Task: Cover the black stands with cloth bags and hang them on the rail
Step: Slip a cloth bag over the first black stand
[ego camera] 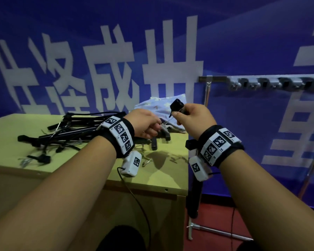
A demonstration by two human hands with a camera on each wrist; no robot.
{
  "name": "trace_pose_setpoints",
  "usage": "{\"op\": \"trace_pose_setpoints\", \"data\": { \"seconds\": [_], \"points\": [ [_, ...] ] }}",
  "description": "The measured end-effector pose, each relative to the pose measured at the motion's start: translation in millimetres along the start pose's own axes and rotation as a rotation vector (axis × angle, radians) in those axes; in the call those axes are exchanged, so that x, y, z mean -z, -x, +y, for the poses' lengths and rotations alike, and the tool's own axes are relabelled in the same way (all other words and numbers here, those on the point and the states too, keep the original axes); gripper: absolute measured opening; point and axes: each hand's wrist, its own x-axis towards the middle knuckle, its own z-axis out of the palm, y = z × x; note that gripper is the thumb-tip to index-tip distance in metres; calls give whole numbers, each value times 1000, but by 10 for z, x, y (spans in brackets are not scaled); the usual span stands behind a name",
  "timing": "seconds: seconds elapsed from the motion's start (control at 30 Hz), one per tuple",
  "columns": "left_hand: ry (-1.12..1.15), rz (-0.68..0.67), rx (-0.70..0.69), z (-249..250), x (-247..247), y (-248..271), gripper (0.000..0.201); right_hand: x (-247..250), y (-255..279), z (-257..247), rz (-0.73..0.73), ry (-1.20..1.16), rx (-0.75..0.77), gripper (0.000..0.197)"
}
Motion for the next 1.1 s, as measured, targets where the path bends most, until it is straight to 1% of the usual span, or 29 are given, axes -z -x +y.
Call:
{"op": "trace_pose_setpoints", "data": {
  "seconds": [0.1, 0.2, 0.37, 0.43, 0.5, 0.67, 0.77, 0.9, 1.1],
  "points": [
    [-38, 40, 39, -211, 243, 86, 17, -126, 41, -136, -46, -13, -16, 32],
    [-139, 70, 53, -445, 392, 127, 15, -221, 79, -225, -75, -44, -4, 32],
    [-410, 100, 39, -700, 513, 161, 8, -366, 128, -302, -127, -45, 5, 32],
    [-543, 56, 34, -728, 495, 181, 7, -413, 143, -307, -133, -52, -1, 33],
    [-624, -19, 42, -731, 425, 202, 4, -446, 154, -301, -123, -40, 2, 33],
    [-687, -127, 53, -756, 235, 156, 7, -480, 190, -257, -115, -3, -10, 32],
    [-724, -128, 78, -750, 170, 103, 11, -474, 205, -240, -118, -30, -17, 30],
    [-793, -139, 125, -732, 123, 63, 25, -464, 202, -208, -115, -49, -30, 32],
    [-908, -93, 119, -759, 38, 56, 30, -435, 213, -203, -114, -60, -32, 31]
  ]
}}
